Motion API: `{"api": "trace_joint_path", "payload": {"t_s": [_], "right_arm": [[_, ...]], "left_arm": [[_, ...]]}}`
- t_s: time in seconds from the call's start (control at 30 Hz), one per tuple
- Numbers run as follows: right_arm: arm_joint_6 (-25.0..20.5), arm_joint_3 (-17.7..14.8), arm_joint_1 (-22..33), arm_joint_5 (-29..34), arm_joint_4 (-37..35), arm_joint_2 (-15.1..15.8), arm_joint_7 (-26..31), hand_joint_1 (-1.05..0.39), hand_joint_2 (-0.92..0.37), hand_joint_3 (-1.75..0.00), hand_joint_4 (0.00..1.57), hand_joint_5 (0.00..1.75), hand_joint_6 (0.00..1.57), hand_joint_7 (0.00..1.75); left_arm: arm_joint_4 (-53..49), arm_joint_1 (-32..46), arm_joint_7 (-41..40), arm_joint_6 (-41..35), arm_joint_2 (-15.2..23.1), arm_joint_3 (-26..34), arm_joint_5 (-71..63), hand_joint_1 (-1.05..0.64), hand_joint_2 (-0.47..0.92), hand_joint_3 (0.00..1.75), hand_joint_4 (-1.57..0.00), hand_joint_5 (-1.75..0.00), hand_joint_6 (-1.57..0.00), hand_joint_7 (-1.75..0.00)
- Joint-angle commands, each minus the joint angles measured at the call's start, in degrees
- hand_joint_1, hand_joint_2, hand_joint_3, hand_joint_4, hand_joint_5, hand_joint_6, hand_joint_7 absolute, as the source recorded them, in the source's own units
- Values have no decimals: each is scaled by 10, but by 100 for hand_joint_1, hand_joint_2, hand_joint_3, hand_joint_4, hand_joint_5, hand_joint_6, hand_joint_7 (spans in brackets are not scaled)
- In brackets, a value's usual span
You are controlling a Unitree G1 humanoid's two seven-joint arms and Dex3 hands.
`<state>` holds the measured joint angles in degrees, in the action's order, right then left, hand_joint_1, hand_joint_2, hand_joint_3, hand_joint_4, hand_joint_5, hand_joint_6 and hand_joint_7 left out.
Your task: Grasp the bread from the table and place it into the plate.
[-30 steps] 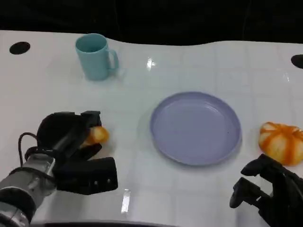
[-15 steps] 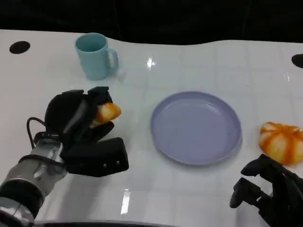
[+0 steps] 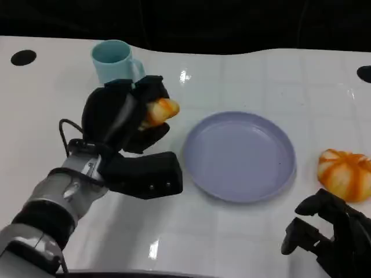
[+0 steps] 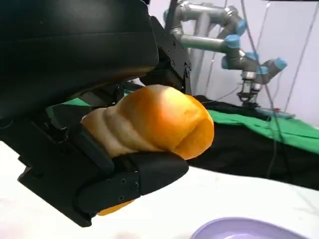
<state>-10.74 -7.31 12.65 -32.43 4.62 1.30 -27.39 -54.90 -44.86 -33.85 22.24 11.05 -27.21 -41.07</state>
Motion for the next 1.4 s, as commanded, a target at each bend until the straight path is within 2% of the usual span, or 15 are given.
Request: {"api": "trace_joint_path", "payload": {"t_s": [0.03,0.37,0.63,0.73,0.83,0.87,0.93,0.97,1.0,1.07,1.1,1.17,1.2,1.27,1.4], "right_arm": [[2,-6,1,-3,-3,4,-2,-51,-92,-19,73,158,80,109],[6,-5,2,-4,-3,1,-6,-50,-92,-19,73,155,79,107],[15,-3,1,2,-9,4,-13,-52,-92,-21,73,152,78,105],[15,-2,3,3,-6,2,-9,-51,-92,-21,73,153,79,106],[16,-2,3,3,-6,2,-10,-51,-92,-21,73,153,79,106],[16,-1,3,4,-5,1,-9,-51,-92,-21,73,153,79,106],[16,0,4,5,-4,1,-7,-52,-92,-21,73,153,79,106],[15,0,4,4,-3,1,-6,-52,-92,-21,74,153,79,106],[14,0,5,4,-1,1,-6,-52,-92,-21,74,153,80,106],[13,1,5,4,0,1,-5,-51,-92,-21,74,153,80,106],[14,1,4,5,-1,1,-6,-51,-92,-21,74,153,80,106],[15,1,4,6,-1,2,-7,-51,-92,-22,74,153,79,107],[15,2,4,6,-1,2,-7,-50,-92,-23,74,153,79,107],[16,1,4,5,-1,1,-7,-50,-92,-23,74,153,79,108],[18,1,2,4,-3,1,-8,-50,-92,-24,74,153,79,108]], "left_arm": [[-2,-35,17,14,-13,-13,-9,-14,46,107,-85,-174,-62,-168],[-40,-71,43,29,-59,-42,-22,-20,43,112,-88,-175,-65,-175],[-71,-84,42,31,-86,-63,-36,-24,57,103,-88,-175,-65,-175],[-91,-93,51,31,-100,-72,-37,-25,63,96,-85,-175,-63,-167],[-105,-102,56,25,-112,-79,-40,-23,62,87,-82,-175,-63,-155],[-109,-105,61,23,-115,-80,-40,-22,63,82,-81,-175,-61,-167],[-115,-110,81,20,-120,-80,-34,-22,64,74,-81,-175,-60,-173],[-117,-113,96,21,-122,-78,-29,-23,67,67,-79,-173,-59,-168],[-119,-115,107,23,-123,-76,-25,-25,69,62,-77,-167,-63,-150],[-122,-115,118,30,-124,-71,-17,-27,74,54,-77,-152,-67,-129],[-124,-116,133,31,-125,-69,-12,-28,75,52,-77,-149,-68,-125],[-126,-117,158,33,-125,-65,-4,-32,88,35,-63,-130,-58,-83],[-127,-120,179,35,-123,-67,-2,-32,90,32,-60,-127,-57,-76],[-127,-126,217,30,-120,-71,-3,-42,92,33,-30,-82,-36,-39],[-123,-136,283,5,-118,-79,-10,-66,92,46,-3,-38,-13,-13]]}}
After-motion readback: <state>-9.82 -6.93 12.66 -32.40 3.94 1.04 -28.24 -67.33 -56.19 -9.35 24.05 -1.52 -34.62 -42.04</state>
